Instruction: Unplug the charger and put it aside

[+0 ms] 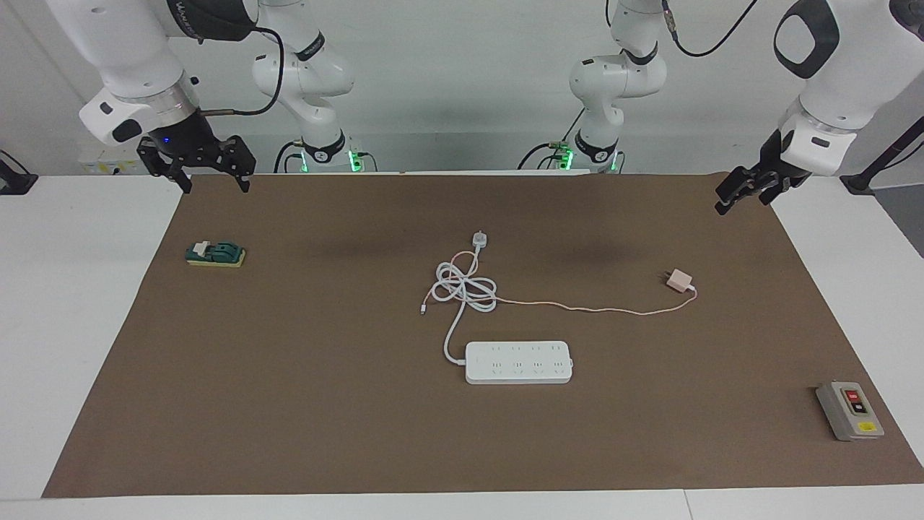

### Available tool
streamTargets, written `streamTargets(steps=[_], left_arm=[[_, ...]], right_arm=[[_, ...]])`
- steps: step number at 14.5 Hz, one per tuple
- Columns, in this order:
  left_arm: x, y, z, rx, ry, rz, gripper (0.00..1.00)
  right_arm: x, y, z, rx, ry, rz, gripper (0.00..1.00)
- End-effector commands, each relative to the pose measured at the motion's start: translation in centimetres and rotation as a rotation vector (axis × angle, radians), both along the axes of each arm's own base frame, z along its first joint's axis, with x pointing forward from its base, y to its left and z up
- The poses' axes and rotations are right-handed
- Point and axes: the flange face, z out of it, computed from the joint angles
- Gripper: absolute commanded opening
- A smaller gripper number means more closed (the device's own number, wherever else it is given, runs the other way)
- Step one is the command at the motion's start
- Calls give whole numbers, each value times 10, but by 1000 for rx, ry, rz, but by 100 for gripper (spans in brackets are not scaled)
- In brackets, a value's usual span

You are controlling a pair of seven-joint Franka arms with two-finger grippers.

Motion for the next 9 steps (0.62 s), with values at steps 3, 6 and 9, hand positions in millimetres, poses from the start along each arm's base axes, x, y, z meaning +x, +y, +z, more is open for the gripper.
streamTargets(steps=[3, 6, 9], left_arm=[[-12, -1, -3, 19, 6, -63, 100], [-12, -2, -1, 6, -1, -158, 100], [-11, -14, -2, 4, -12, -170, 100]], right_arm=[[-6, 2, 3, -6, -1, -9, 100], [-6, 2, 3, -6, -1, -7, 100], [-6, 2, 3, -6, -1, -7, 100]])
